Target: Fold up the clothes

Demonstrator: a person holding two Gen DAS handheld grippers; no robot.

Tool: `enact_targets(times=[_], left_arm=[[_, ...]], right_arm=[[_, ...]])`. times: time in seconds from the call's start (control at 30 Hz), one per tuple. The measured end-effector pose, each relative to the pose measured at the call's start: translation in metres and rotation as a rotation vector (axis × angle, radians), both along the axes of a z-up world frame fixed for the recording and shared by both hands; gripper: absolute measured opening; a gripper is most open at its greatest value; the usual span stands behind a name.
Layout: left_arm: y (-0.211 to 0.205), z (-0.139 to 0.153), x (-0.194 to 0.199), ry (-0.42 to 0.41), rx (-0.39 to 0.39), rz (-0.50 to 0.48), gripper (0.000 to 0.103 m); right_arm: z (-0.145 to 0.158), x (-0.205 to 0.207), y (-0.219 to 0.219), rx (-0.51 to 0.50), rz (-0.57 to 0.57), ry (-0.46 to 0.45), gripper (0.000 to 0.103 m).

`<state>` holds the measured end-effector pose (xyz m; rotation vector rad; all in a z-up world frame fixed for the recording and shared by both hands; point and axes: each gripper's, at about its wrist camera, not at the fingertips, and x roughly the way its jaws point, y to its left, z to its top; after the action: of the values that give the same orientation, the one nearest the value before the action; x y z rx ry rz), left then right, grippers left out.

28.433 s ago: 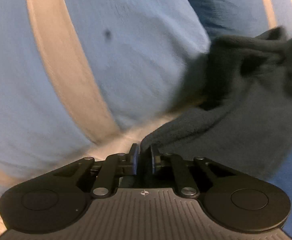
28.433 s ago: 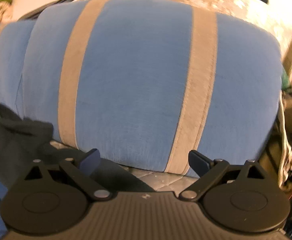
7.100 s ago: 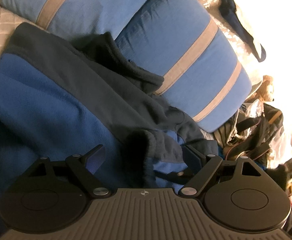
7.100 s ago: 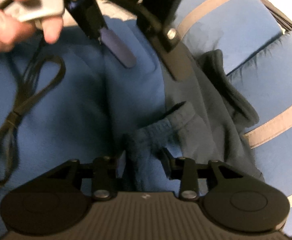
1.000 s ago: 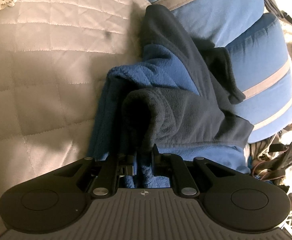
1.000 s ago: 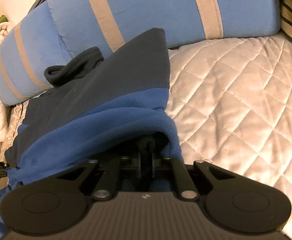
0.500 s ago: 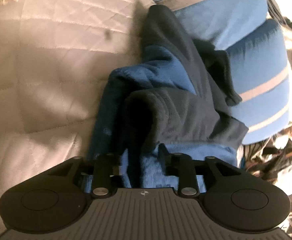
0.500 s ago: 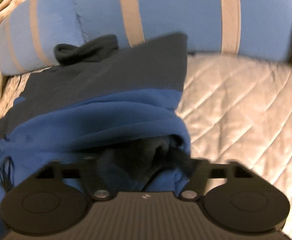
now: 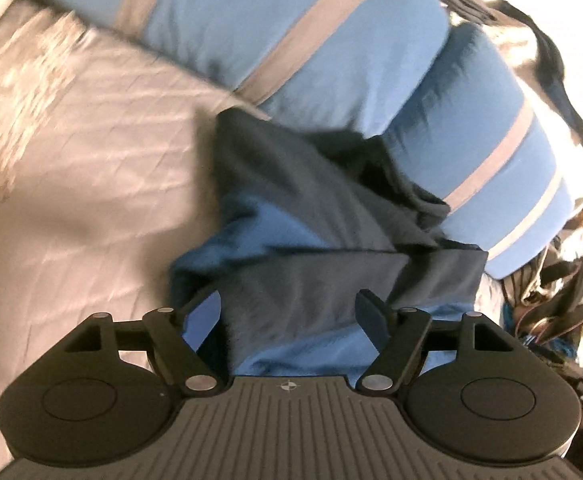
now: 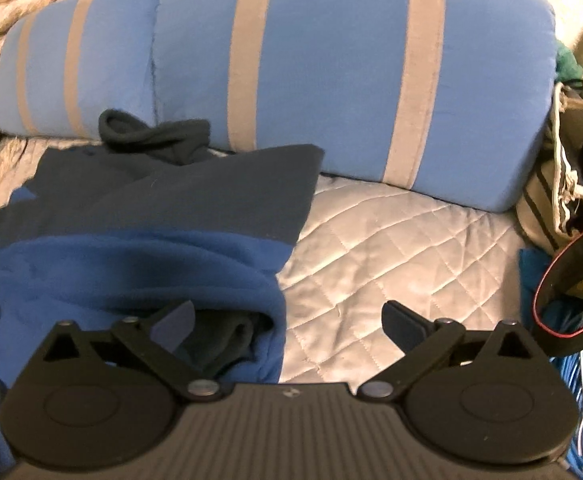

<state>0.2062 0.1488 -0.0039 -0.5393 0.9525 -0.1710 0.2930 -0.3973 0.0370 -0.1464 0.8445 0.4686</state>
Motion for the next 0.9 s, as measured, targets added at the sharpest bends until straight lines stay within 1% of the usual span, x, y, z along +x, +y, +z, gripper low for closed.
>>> enact_targets(times=[0.1,0.2,0.33,0.4,0.43,0.5,0.57,0.6,0.63,0.73,0.83,0.9], left_arm=[[-0.026,0.013,0.015,-0.040,0.041,-0.048,0.074],[-0.056,0.026,0.029,-0.086,0.083,-0.095,0.074],[-0.097,0.035,0.050,-0.116,0.103,-0.160,0.075],[-0.122,0.037,0.063,-0.130,0.114,-0.202,0.075],[-0.134,0.037,0.069,-0.138,0.119,-0.224,0.075],[-0.162,0.035,0.081,-0.157,0.129,-0.272,0.075],[-0.191,0.032,0.094,-0.178,0.138,-0.323,0.075],[-0.205,0.031,0.100,-0.189,0.142,-0.348,0.075],[-0.222,0.029,0.108,-0.206,0.152,-0.380,0.075],[-0.268,0.018,0.121,-0.269,0.194,-0.460,0.075],[-0.309,0.006,0.131,-0.341,0.202,-0.543,0.075],[-0.333,-0.005,0.138,-0.362,0.226,-0.570,0.075]], right_arm=[[-0.009,0.013,-0.006,0.087,-0.032,0.041,0.103],[-0.027,0.027,-0.009,0.175,-0.078,0.085,0.103],[-0.053,0.046,-0.011,0.301,-0.137,0.145,0.102],[-0.065,0.051,-0.010,0.351,-0.150,0.165,0.099],[-0.070,0.052,-0.008,0.366,-0.151,0.171,0.095],[-0.078,0.050,-0.002,0.357,-0.136,0.171,0.088],[-0.085,0.045,0.002,0.347,-0.119,0.164,0.067],[-0.087,0.041,0.004,0.342,-0.110,0.159,0.061],[-0.089,0.038,0.006,0.338,-0.105,0.152,0.053],[-0.093,0.030,0.009,0.327,-0.111,0.116,0.050],[-0.095,0.026,0.013,0.302,-0.102,0.080,0.050],[-0.098,0.025,0.014,0.291,-0.088,0.068,0.050]])
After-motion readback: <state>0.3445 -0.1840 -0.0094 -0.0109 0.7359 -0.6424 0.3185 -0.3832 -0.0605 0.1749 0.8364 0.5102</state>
